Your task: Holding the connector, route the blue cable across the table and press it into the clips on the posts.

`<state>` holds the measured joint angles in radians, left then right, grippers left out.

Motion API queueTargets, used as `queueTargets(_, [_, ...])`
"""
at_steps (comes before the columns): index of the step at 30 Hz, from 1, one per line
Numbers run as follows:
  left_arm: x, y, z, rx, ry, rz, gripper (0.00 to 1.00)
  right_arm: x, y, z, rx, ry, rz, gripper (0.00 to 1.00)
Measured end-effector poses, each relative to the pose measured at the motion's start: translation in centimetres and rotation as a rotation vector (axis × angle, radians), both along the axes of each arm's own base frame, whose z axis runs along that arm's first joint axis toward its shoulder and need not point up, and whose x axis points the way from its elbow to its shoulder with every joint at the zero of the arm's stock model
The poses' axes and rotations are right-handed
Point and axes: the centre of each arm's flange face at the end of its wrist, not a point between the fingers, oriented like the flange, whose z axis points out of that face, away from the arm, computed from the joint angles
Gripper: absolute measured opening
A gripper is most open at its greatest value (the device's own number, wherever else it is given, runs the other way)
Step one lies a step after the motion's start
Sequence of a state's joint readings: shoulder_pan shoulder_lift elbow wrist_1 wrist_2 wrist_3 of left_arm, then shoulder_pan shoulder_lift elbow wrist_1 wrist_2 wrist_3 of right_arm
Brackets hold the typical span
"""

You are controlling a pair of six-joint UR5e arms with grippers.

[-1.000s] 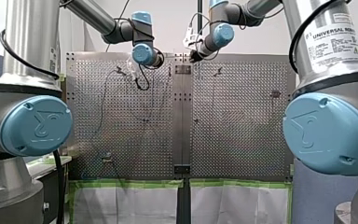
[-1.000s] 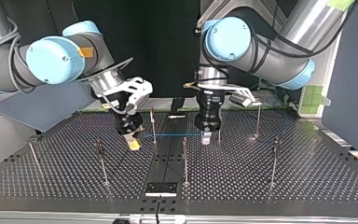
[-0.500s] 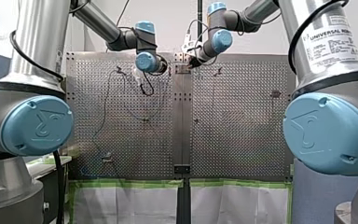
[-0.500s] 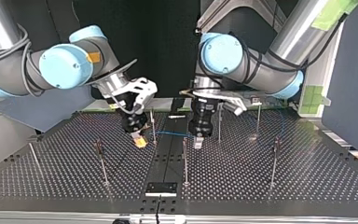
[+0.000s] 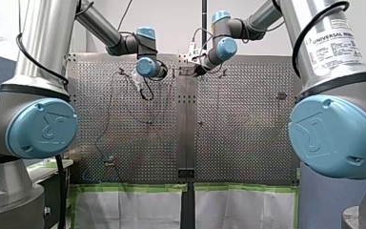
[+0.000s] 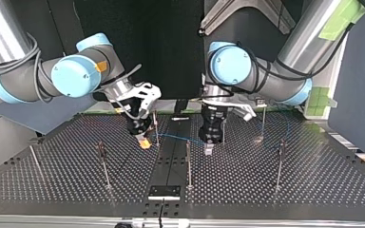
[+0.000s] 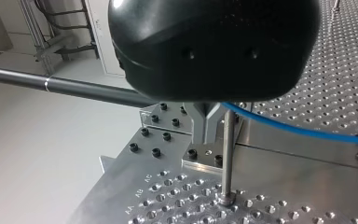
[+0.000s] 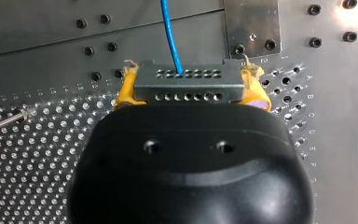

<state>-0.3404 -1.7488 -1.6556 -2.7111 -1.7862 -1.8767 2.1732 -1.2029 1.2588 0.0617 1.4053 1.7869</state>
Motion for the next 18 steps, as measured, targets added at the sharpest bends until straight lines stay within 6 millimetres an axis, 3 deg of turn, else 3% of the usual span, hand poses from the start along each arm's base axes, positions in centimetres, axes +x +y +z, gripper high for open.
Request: queueTargets(18, [4.5, 1.1, -1.0, -0.014, -0.006, -0.023, 0.00, -1.9, -3.5, -1.0, 0.005, -0.012, -0.013, 0.00])
